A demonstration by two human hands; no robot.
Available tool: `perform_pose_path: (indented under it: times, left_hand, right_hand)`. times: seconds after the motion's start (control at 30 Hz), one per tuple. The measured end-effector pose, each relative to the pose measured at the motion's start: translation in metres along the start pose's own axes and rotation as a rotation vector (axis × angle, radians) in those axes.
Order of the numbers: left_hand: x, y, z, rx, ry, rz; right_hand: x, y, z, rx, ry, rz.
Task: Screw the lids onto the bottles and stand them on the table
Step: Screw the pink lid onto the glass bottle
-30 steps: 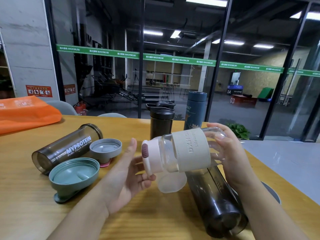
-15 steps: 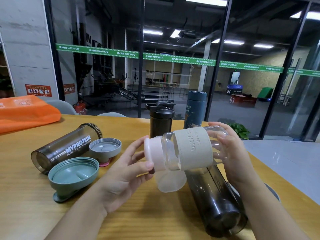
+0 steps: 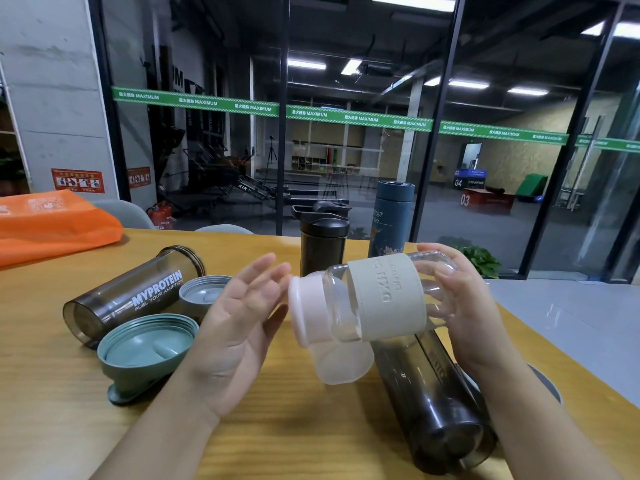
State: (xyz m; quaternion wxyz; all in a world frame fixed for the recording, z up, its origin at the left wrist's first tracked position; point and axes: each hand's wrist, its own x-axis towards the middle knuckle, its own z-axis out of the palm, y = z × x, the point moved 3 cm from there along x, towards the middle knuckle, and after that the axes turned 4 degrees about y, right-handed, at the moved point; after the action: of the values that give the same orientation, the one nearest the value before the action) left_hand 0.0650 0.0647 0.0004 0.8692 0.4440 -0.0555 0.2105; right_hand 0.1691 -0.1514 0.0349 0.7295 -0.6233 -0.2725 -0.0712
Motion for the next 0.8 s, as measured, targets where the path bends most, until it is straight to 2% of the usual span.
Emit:
perform_pose_path:
  times: [0.07,0.17,0.27,0.4,0.6,0.8]
  left_hand:
    - [0.000,-0.004,0.001,0.056,0.027,-0.057]
    - [-0.004,-0.012,0.006,0.225,-0.067,-0.200]
    - [-0.008,-0.018,0.009,0.263,-0.096,-0.258]
    - [-0.009,-0.018,0.008,0.330,-0.075,-0.221]
    - [-0.009,-0.013,0.006,0.433,-0.124,-0.184]
    - [-0.010,-0.010,0.007,0.505,-0.167,-0.063]
  right_hand:
    - [-0.001,-0.001,0.001,0.016,-0.005,-0.008]
    - [-0.002,-0.003,0.001,0.036,-0.021,-0.020]
    - [-0.003,-0.005,0.001,0.035,-0.029,-0.032]
    - [-0.002,-0.003,-0.001,0.022,-0.014,-0.018]
    - [0.001,-0.002,-0.002,0.016,0.011,0.004]
    - [0.001,0.000,-0.002,0.007,0.005,0.012]
